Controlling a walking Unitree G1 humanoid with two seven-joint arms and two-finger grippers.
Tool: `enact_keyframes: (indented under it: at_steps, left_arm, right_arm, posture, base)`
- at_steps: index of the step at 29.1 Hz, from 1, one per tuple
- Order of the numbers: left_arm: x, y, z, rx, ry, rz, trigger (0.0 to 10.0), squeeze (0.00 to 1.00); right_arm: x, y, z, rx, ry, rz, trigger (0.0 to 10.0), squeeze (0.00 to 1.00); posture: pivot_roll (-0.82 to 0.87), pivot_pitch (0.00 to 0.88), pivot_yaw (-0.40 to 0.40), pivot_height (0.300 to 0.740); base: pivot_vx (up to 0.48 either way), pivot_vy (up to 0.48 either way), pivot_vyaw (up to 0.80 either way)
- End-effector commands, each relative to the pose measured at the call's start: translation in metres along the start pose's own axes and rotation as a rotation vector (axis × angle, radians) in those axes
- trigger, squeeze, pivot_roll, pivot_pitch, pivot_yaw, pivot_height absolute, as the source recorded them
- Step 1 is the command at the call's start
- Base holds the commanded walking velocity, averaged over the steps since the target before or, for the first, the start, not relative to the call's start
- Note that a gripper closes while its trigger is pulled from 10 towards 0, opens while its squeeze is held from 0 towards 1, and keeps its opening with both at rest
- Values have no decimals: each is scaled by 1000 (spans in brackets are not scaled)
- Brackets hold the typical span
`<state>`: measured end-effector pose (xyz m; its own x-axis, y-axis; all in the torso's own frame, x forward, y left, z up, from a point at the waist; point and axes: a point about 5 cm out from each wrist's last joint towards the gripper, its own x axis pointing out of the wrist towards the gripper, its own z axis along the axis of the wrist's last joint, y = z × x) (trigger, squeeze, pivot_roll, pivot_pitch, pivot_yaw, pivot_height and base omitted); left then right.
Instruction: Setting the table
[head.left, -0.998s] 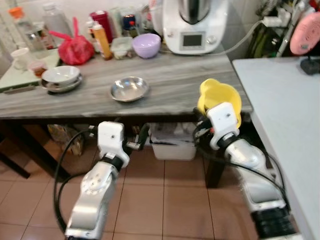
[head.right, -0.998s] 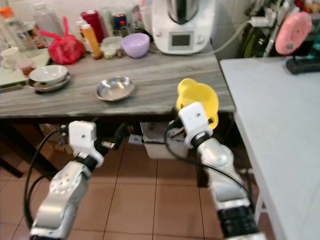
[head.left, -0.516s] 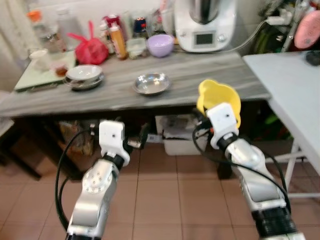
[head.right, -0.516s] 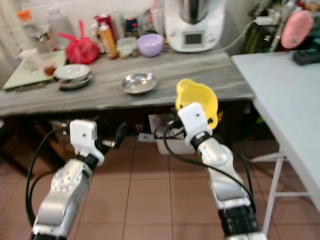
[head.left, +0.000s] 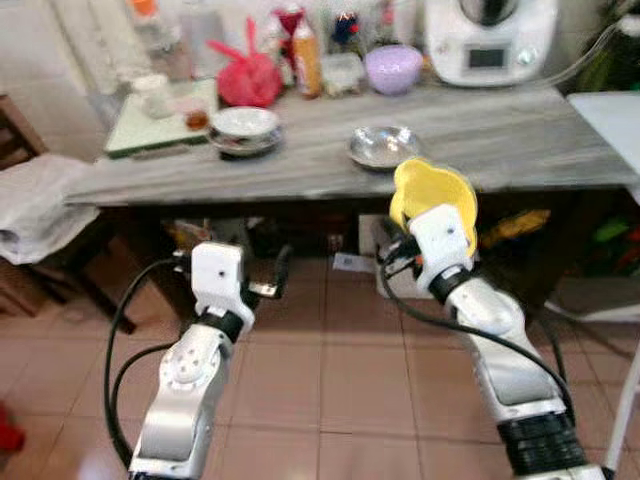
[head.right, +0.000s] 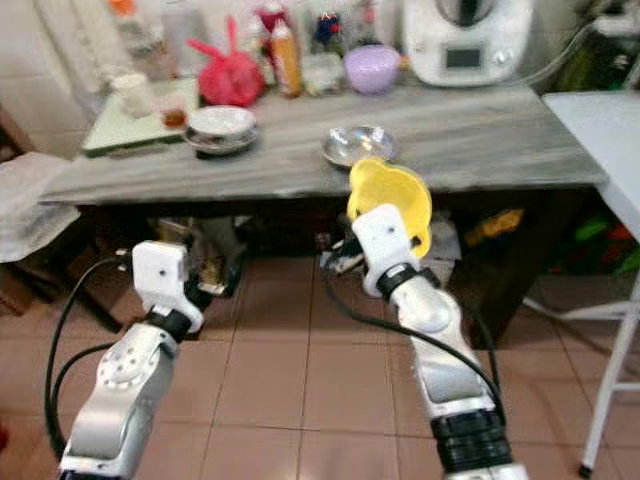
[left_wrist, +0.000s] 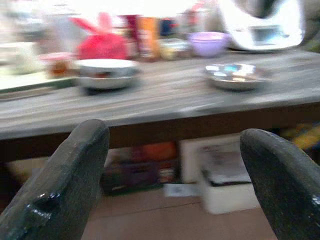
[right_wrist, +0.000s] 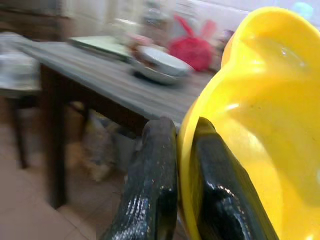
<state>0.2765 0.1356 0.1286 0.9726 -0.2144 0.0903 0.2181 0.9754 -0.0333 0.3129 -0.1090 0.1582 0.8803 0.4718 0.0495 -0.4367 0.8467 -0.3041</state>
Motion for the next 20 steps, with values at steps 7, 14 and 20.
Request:
enact_keyframes:
  at_steps: [7,14,20]
  left_arm:
    - [0,-5,2,4,-13,-20,10000,0]
    - [0,-8,5,-11,-35,-43,10000,0]
    - [-2,-11,4,-8,-33,-71,10000,0]
  right_arm:
    - [1,-6,7,-18,-30,-17,10000,0]
    - [2,-6,8,-20,-33,-16,10000,0]
    - [-1,-9,5,-39,-12,-23,10000,0]
  posture:
    - [-112,40,113,740]
    - [-112,36,113,740]
    - [-116,36,115,740]
  base:
    - [0,0,0]
    - [0,0,0]
    - [357,0,0]
